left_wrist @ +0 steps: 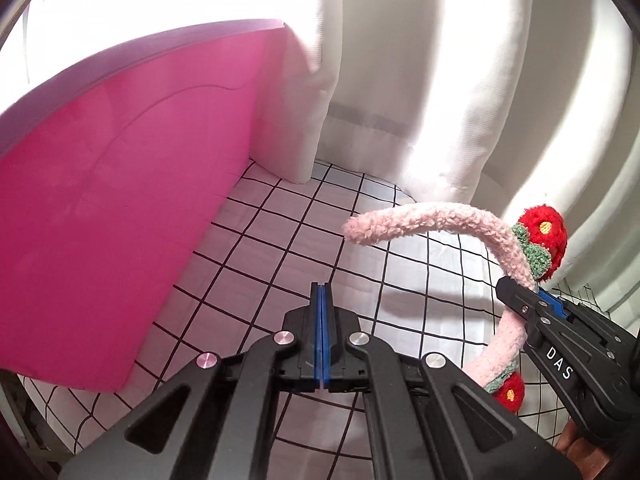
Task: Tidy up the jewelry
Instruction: 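Grasp the pink strawberry headband near a strawberry with the right tool, then lift and carry the headband over the pink tub with the right tool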
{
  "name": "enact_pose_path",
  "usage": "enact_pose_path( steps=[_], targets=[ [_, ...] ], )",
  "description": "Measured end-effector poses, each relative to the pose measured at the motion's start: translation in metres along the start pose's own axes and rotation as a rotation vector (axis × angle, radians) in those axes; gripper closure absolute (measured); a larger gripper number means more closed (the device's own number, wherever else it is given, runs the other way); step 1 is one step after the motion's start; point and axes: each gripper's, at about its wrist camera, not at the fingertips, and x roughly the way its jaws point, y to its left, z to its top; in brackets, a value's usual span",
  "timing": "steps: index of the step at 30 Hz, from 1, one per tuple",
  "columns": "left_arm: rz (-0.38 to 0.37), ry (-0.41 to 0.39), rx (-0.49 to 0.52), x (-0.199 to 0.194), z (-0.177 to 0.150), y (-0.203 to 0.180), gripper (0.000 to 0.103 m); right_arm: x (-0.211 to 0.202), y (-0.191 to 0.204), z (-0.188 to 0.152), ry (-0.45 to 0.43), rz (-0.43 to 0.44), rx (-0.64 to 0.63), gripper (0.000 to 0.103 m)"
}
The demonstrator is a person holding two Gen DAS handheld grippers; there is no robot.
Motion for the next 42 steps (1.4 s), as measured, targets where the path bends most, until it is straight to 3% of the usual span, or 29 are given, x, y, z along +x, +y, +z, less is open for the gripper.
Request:
enact_pose_path(
  steps=[16,32,42],
  targets=[
    [0.008,-0.056,-0.021,-0.06,-0.009,0.003,0.102,-0.067,0.014,0.007,-0.13,0.041,-0.046,0.088],
    [0.032,-0.23,-0.058,-0.146,0.043,0.027,0.102,-0.164,0.061,0.069,-0.363,0.159,-0.124,0.088],
    [0.096,-0.289,-0.118,-0.182,0.062,0.071,0.102,-0.184,0.123,0.103,-0.427,0.264,-0.211,0.088]
  ],
)
